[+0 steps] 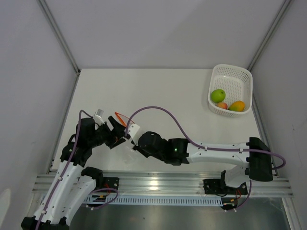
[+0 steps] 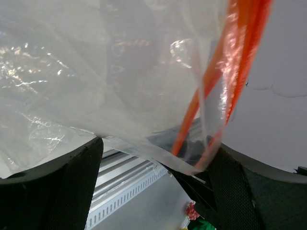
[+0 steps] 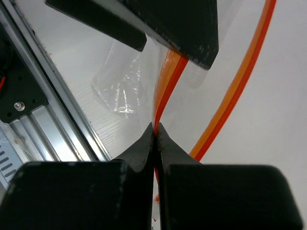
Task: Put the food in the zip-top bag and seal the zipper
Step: Pick up the zipper food storage bag at the center of the board.
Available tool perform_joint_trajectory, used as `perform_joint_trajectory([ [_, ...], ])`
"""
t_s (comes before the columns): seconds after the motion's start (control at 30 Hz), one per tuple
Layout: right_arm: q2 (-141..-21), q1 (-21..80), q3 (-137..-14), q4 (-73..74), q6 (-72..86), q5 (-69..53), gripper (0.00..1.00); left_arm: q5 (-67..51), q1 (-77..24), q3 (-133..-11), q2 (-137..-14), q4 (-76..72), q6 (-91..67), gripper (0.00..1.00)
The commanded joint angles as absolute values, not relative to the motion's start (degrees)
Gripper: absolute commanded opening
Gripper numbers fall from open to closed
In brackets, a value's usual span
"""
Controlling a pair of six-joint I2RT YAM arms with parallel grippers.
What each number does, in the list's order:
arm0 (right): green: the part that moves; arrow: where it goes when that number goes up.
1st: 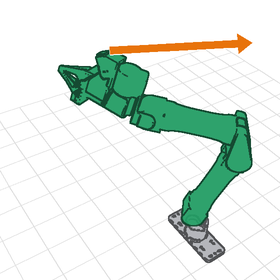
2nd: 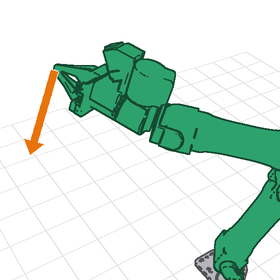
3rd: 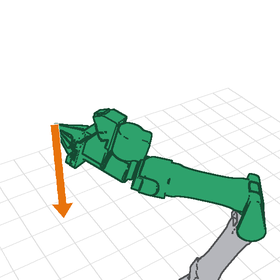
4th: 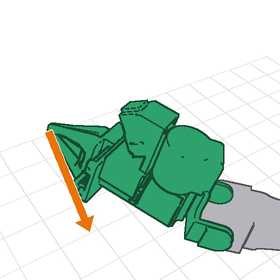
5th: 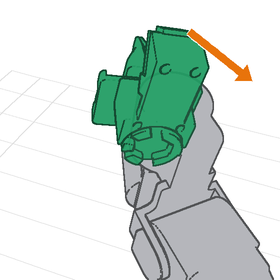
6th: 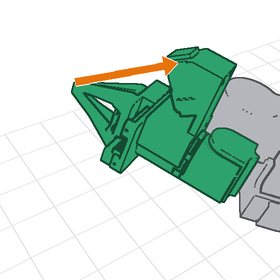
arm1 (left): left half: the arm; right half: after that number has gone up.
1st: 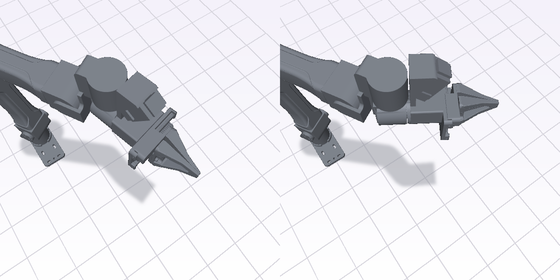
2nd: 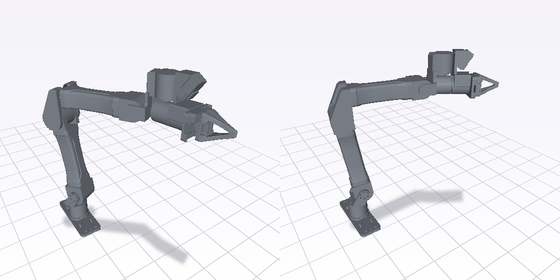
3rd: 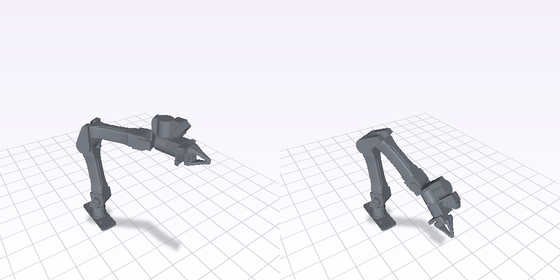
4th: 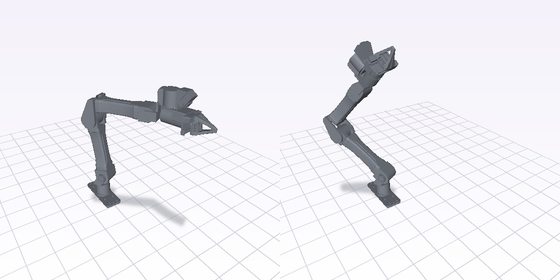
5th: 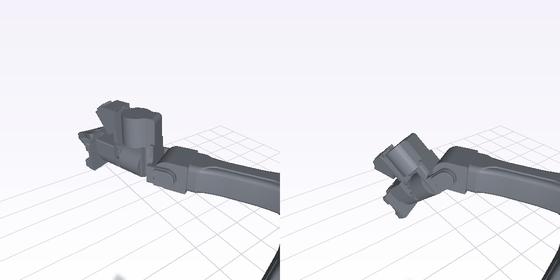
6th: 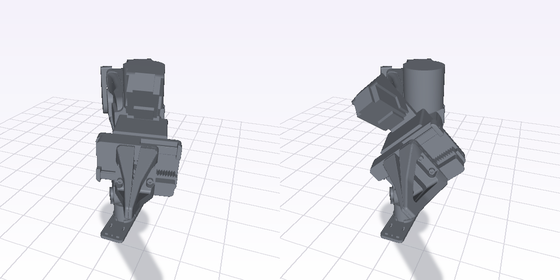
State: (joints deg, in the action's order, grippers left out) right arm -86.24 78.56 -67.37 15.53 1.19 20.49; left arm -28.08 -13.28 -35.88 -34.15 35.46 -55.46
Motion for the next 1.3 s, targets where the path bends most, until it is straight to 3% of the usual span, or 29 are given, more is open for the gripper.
perform_joint_trajectory([
  [0.0, -85.87, 79.89, -71.19, 13.89, 0.26, 23.29, 0.00, -28.99, -13.62, -34.37, -34.28, 33.23, -54.67, 0.86],
  [0.27, -87.45, 80.68, -72.42, 15.38, 0.26, 23.64, 0.00, -30.15, -13.62, -32.26, -35.42, 28.65, -53.44, 0.80],
  [0.37, -86.92, 80.68, -71.90, 15.47, 0.79, 23.99, 0.00, -30.67, -13.62, -32.26, -35.86, 27.95, -52.48, 0.54],
  [0.4, -87.01, 80.68, -71.81, 15.99, 1.92, 24.52, 0.09, -30.76, -13.62, -32.26, -35.77, 27.60, -52.21, 0.36],
  [0.5, -87.10, 80.42, -72.16, 17.66, 3.86, 25.49, 0.36, -30.41, -13.62, -31.99, -35.51, 28.04, -51.24, 0.07],
  [0.53, -86.75, 80.25, -72.16, 17.93, 5.26, 25.84, 0.42, -30.32, -13.62, -31.91, -35.51, 28.47, -50.89, 0.02],
  [0.77, -82.54, 77.00, -71.54, 20.30, 10.54, 24.26, 0.69, -30.06, -13.62, -31.91, -36.12, 30.06, -47.46, 0.01],
  [0.87, -79.82, 74.54, -71.72, 21.09, 12.56, 23.20, 0.99, -30.06, -13.62, -31.38, -36.39, 29.88, -47.20, 0.01],
  [1.03, -75.59, 65.67, -73.56, 25.66, 20.11, 25.14, 0.99, -32.25, -13.62, -30.15, -36.48, 27.60, -45.88, 0.01],
  [1.27, -71.46, 39.84, -73.91, 33.38, 26.01, 23.47, 0.99, -33.84, -13.62, -29.62, -35.33, 24.96, -44.47, 0.01],
])
